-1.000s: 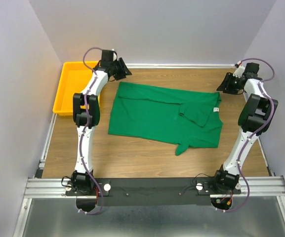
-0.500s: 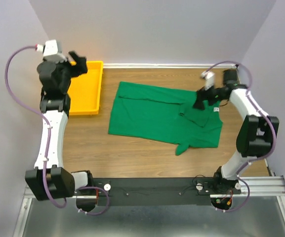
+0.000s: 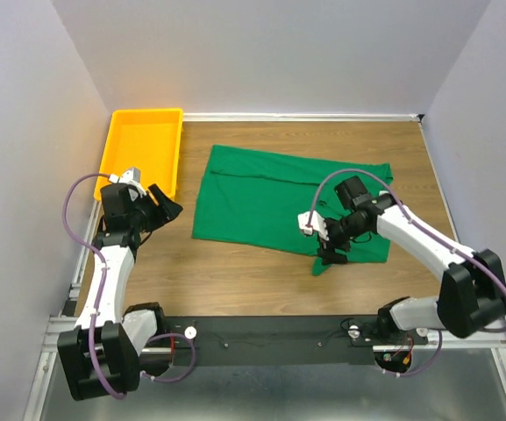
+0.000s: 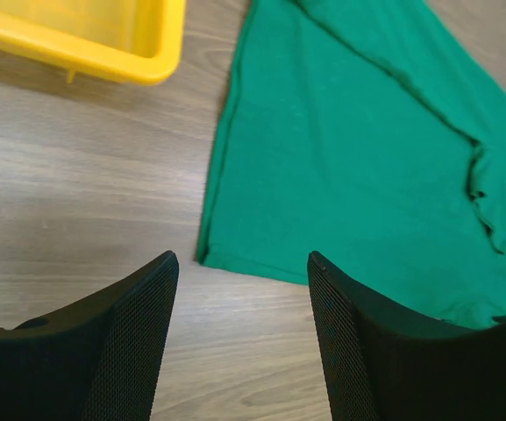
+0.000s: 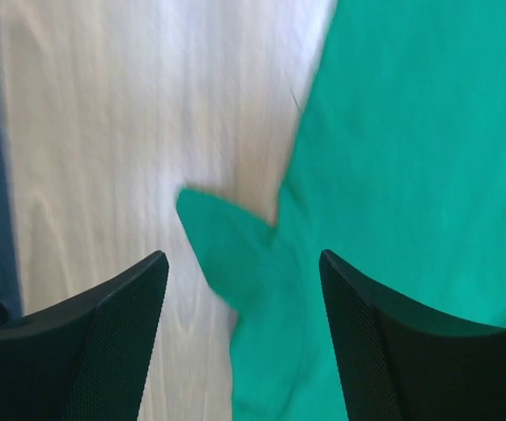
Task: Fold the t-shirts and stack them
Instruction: Fold the tshirt
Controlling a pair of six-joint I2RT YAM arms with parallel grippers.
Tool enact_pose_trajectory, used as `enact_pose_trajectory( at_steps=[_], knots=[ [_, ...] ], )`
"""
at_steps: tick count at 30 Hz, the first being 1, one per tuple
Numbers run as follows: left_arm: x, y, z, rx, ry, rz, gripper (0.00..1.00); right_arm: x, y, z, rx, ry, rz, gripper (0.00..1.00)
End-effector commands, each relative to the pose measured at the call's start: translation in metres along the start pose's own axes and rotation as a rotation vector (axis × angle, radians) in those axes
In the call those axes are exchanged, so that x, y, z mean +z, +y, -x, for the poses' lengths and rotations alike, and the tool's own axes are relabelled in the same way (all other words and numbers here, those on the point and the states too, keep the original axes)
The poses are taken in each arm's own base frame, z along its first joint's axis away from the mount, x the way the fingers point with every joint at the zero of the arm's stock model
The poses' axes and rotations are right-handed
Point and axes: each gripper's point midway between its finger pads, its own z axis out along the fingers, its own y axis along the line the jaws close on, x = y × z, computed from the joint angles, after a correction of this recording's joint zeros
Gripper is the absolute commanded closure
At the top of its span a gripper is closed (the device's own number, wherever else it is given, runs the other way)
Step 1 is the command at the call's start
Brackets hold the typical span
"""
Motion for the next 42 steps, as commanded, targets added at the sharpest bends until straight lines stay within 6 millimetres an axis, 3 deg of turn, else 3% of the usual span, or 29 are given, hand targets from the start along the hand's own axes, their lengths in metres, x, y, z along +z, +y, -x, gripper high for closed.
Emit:
enact_pose_trajectory(
  at_steps=[1,4,8,14,18,20,23,25,27,28,29,31,33,34,35,36,37,39,41,42],
  knots=[
    [-0.004,-0.018,-0.006,-0.022,0.007,-0.087,0.32,-0.022,-0.008,-0.048,0.075,0.229,-0.19,0.24],
    [-0.001,-0.021,-0.003,-0.011,0.006,-0.099,0.32,-0.031,-0.001,-0.059,0.14,0.235,-0.238,0.27],
    [0.005,-0.022,0.001,0.01,0.022,-0.109,0.32,-0.027,0.014,-0.087,0.193,0.293,-0.225,0.38],
    [0.012,-0.028,0.003,0.021,0.036,-0.133,0.32,-0.016,0.003,-0.1,0.213,0.309,-0.262,0.44],
    [0.01,-0.032,0.002,0.025,0.035,-0.146,0.32,-0.011,-0.01,-0.097,0.274,0.3,-0.275,0.74],
    [0.009,-0.031,-0.001,0.022,0.037,-0.145,0.32,-0.016,-0.021,-0.083,0.279,0.259,-0.298,0.91],
    [0.007,-0.031,-0.004,0.022,0.034,-0.146,0.32,-0.024,-0.041,-0.065,0.272,0.208,-0.339,1.0],
    [0.007,-0.031,-0.004,0.018,0.034,-0.147,0.32,-0.025,-0.053,-0.056,0.31,0.185,-0.358,0.99],
    [0.007,-0.032,-0.004,0.019,0.034,-0.151,0.32,-0.035,-0.08,-0.037,0.317,0.136,-0.42,0.99],
    [0.006,-0.033,-0.002,0.024,0.03,-0.155,0.32,-0.033,-0.088,-0.037,0.38,0.123,-0.426,1.0],
    [0.006,-0.034,-0.001,0.025,0.03,-0.157,0.32,-0.044,-0.11,-0.022,0.38,0.078,-0.483,0.99],
    [0.007,-0.035,-0.001,0.026,0.033,-0.16,0.32,-0.052,-0.136,-0.014,0.432,0.045,-0.54,0.99],
    [0.008,-0.036,0.002,0.032,0.032,-0.162,0.32,-0.058,-0.172,-0.015,0.534,0.024,-0.62,0.99],
    [0.008,-0.036,0.003,0.035,0.031,-0.163,0.32,-0.064,-0.186,-0.026,0.609,0.059,-0.692,0.99],
    [0.009,-0.036,0.003,0.035,0.031,-0.165,0.32,-0.062,-0.195,-0.035,0.659,0.087,-0.72,0.88],
    [0.01,-0.036,0.003,0.035,0.035,-0.164,0.32,-0.056,-0.206,-0.052,0.726,0.13,-0.742,0.58],
    [0.01,-0.037,0.005,0.035,0.034,-0.168,0.32,-0.069,-0.219,-0.058,0.785,0.133,-0.805,0.49],
    [0.011,-0.038,0.005,0.04,0.039,-0.171,0.32,-0.078,-0.222,-0.062,0.807,0.118,-0.817,0.33],
    [0.011,-0.037,0.005,0.044,0.038,-0.168,0.32,-0.086,-0.217,-0.066,0.799,0.099,-0.804,0.32],
    [0.012,-0.036,0.004,0.042,0.04,-0.165,0.32,-0.095,-0.211,-0.05,0.758,0.046,-0.788,0.32]
  ],
)
